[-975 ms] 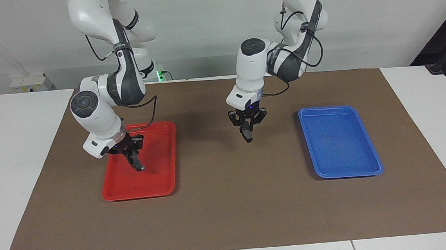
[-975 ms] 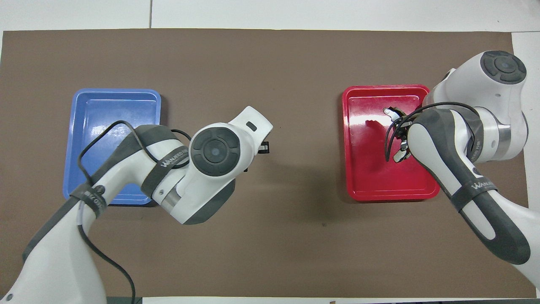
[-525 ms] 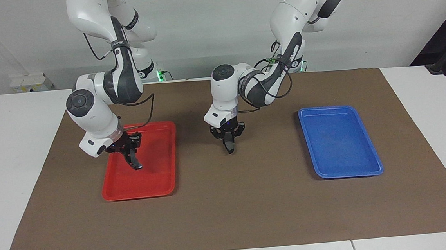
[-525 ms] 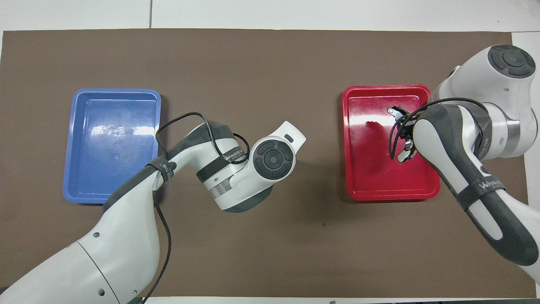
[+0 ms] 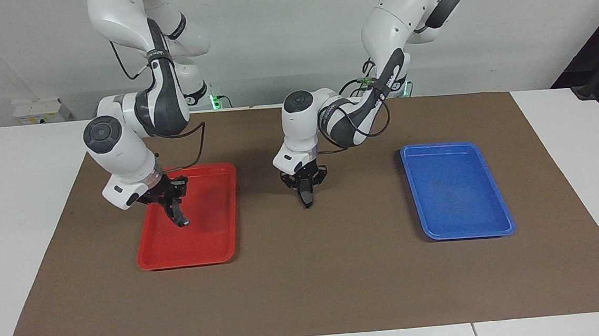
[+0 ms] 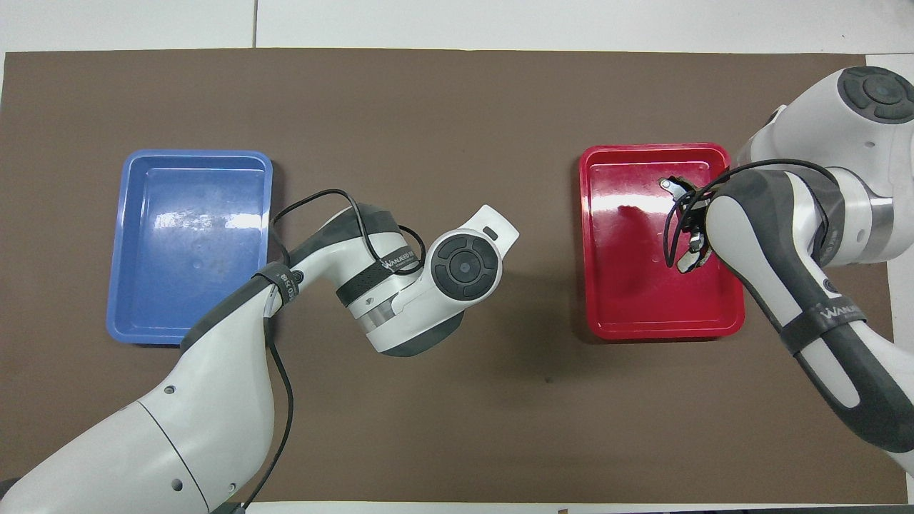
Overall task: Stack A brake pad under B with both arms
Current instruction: 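Lower the small pad onto the table center and open the left gripper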
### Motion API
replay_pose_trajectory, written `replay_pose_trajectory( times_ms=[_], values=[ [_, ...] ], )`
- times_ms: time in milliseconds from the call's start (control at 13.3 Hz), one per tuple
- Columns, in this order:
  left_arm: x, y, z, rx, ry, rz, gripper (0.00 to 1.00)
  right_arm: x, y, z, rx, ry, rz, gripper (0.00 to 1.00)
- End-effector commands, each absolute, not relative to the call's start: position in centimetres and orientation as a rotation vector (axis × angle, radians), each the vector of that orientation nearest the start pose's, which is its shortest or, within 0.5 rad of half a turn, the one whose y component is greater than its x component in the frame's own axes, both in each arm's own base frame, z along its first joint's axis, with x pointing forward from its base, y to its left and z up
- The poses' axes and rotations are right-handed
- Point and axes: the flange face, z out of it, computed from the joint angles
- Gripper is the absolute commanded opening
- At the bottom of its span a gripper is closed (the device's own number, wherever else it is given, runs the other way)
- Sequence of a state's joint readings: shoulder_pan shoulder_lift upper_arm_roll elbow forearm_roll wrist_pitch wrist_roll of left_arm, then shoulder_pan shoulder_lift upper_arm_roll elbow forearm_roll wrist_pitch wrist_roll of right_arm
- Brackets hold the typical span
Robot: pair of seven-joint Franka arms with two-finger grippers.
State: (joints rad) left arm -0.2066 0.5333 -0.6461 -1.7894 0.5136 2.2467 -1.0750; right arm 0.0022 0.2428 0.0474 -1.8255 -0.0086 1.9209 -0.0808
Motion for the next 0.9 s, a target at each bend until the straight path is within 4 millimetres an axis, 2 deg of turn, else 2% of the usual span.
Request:
replay_pose_trajectory(
  times_ms=[0, 75, 150, 300, 375, 450, 600, 750, 825],
  values=[
    [47.4, -45.8, 30.7, -3.122, -0.011, -0.199, 0.46, 60.2, 2.2, 40.1, -3.124, -0.250, 0.240, 0.00],
    [47.5, -45.9, 30.8, -3.123, -0.011, -0.204, 0.61, 60.2, 2.3, 40.2, -3.123, -0.249, 0.238, 0.00],
    [47.7, -45.8, 31.0, -3.121, -0.019, -0.205, 0.70, 60.2, 2.3, 40.4, -3.123, -0.251, 0.235, 0.00],
    [48.4, -45.8, 32.0, -3.111, -0.034, -0.215, 0.75, 60.3, 2.4, 40.7, -3.123, -0.253, 0.238, 0.00],
    [49.6, -45.7, 33.7, -3.106, -0.055, -0.235, 0.91, 60.4, 2.4, 41.0, -3.123, -0.253, 0.235, 0.00],
    [50.1, -45.4, 34.4, -3.088, -0.069, -0.233, 1.00, 60.4, 2.7, 41.4, -3.120, -0.259, 0.247, 0.00],
    [50.5, -44.5, 35.0, -3.055, -0.092, -0.221, 1.00, 60.5, 3.1, 41.6, -3.117, -0.264, 0.249, 0.00],
    [50.9, -43.2, 37.0, -3.024, -0.112, -0.241, 1.00, 60.5, 3.8, 41.8, -3.109, -0.261, 0.244, 0.00],
    [51.4, -41.8, 38.2, -3.002, -0.106, -0.241, 1.00, 60.5, 5.9, 41.9, -3.102, -0.304, 0.236, 0.00]
  ],
)
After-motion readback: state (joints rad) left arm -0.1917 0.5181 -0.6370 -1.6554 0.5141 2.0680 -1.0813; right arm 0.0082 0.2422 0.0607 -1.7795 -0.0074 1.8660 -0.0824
